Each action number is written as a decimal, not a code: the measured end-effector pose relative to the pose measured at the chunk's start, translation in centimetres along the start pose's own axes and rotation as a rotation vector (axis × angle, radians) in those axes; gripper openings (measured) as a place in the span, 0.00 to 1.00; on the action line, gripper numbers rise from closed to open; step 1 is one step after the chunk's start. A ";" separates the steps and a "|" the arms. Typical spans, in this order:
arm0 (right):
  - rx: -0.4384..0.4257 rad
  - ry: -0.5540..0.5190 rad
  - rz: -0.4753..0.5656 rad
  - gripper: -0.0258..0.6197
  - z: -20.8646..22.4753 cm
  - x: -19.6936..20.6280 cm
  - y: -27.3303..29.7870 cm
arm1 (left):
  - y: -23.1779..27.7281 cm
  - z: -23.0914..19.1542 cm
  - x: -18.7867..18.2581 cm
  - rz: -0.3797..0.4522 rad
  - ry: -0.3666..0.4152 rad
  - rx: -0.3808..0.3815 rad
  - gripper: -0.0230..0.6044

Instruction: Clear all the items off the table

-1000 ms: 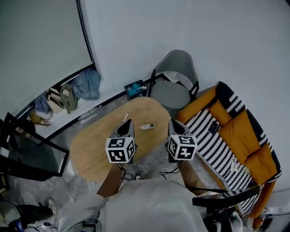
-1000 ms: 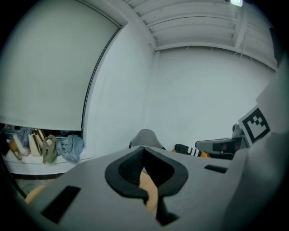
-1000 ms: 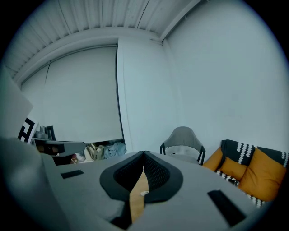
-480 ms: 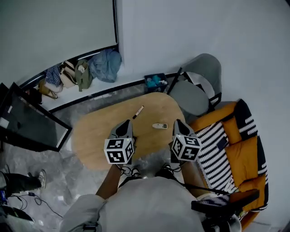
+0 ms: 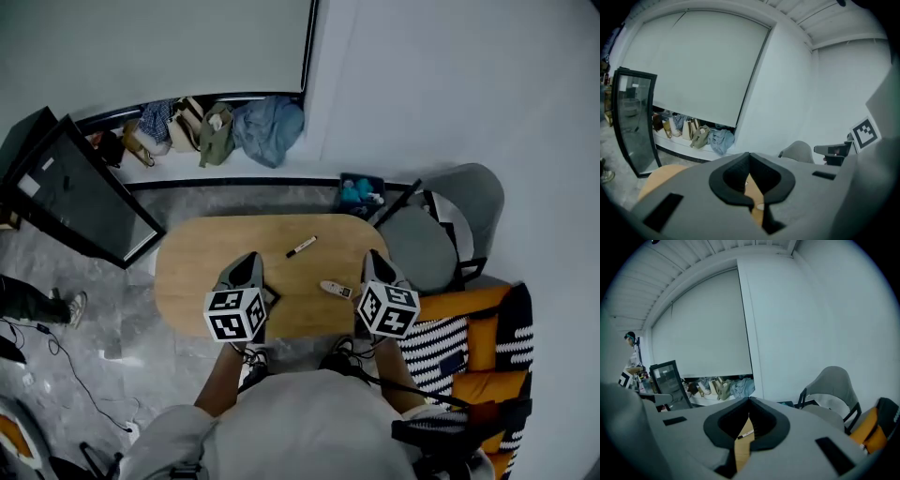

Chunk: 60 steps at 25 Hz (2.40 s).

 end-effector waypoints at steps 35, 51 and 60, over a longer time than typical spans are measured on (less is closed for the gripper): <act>-0.375 -0.053 -0.348 0.08 -4.3 18.6 13.5 | 0.2 -8.9 20.4 -0.234 -0.149 -0.370 0.04; -0.481 -0.091 -0.483 0.08 -6.2 31.4 21.0 | 6.3 -12.4 32.9 -0.313 -0.248 -0.396 0.04; -0.609 -0.167 -0.637 0.19 -9.6 36.1 25.9 | 7.1 -15.8 35.8 -0.323 -0.294 -0.427 0.04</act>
Point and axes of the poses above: the fingertips, and each gripper's own axes: y forward along the fingers, z to its right, x out of its underside, the point moved 3 cm from there along -y, backward along the fingers, and after that the axes turned 12 degrees about -x, right-handed, at the moved point
